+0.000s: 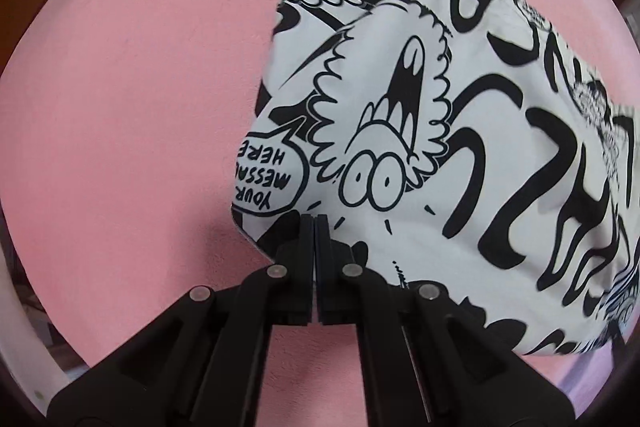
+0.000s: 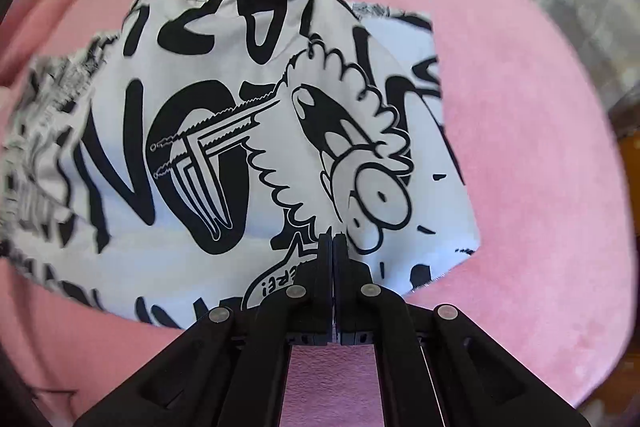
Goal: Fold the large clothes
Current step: 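Press and smooth the folded jacket flat with both tools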
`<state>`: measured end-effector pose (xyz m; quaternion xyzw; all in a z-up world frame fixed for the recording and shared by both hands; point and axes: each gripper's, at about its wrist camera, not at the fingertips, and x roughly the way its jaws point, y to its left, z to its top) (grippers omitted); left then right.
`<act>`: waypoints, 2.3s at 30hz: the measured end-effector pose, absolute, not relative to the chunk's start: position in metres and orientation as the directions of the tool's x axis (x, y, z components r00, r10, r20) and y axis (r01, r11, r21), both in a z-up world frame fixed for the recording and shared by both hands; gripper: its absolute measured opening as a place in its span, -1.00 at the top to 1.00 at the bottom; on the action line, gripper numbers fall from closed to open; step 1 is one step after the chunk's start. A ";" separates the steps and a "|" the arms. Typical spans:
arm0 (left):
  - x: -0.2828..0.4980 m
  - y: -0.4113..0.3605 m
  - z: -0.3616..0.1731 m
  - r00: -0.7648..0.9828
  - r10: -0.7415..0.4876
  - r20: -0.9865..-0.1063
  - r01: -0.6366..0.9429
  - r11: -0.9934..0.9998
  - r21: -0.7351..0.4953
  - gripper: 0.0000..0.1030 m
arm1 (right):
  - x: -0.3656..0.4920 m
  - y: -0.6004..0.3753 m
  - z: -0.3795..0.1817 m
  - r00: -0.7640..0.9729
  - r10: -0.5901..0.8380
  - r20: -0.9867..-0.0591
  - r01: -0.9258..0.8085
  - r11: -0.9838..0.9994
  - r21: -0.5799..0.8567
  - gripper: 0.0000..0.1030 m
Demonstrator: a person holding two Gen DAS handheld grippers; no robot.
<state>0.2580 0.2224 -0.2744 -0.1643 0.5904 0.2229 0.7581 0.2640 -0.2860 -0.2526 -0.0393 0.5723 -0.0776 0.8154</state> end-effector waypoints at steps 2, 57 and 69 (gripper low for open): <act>0.253 0.222 -0.263 0.232 0.095 -0.968 -0.516 0.856 -0.040 0.98 | 0.259 -0.269 -0.239 0.404 -0.104 -0.909 0.058 0.994 -0.088 1.00; 0.382 0.208 -0.300 0.319 0.212 -0.924 -0.583 0.812 -0.015 0.98 | 0.428 -0.333 -0.242 0.530 0.070 -0.845 -0.007 0.997 0.078 1.00; 0.435 0.024 -0.259 0.482 -0.166 -0.860 -0.066 0.972 -0.225 0.98 | 0.435 -0.196 -0.269 0.296 0.467 -0.834 -0.219 0.882 0.416 1.00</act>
